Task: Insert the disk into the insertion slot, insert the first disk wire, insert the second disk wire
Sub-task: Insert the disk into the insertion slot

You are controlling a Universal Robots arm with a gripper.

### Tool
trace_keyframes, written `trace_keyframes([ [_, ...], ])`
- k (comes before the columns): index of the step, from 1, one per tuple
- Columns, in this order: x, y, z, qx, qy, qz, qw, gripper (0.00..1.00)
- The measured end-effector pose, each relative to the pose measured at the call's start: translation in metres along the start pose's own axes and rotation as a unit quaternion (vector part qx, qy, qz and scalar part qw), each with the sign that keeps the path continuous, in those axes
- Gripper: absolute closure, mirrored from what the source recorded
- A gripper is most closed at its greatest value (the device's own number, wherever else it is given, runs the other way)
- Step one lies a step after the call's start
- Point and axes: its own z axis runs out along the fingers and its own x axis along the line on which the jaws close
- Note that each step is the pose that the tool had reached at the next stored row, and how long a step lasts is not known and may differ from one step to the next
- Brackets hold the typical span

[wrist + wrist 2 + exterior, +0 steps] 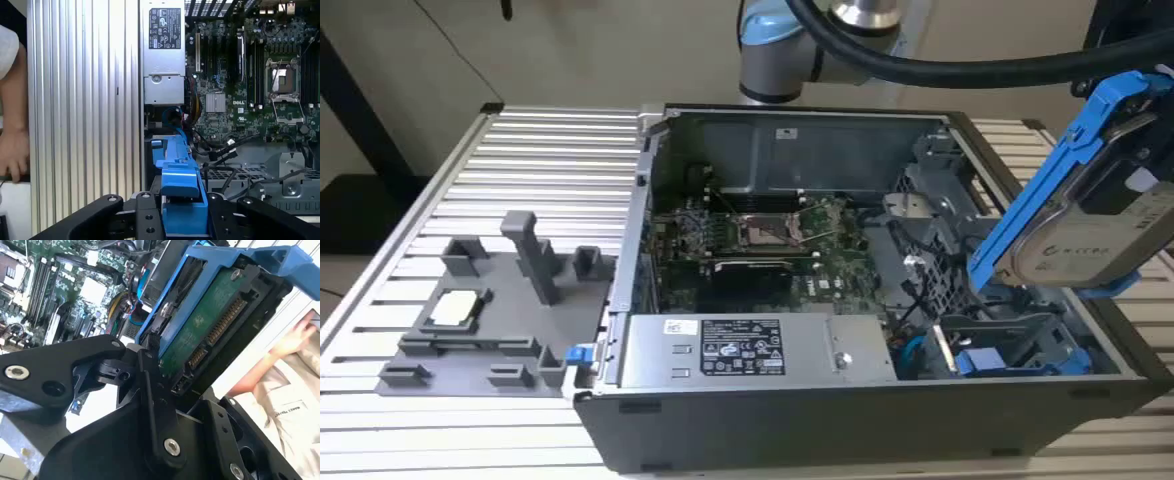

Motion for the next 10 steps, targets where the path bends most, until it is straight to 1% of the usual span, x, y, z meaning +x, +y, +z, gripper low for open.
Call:
trace_keyframes([
  [10,0.0,0.0,0.0006,0.0001,0.0,0.0,1.0,0.67],
])
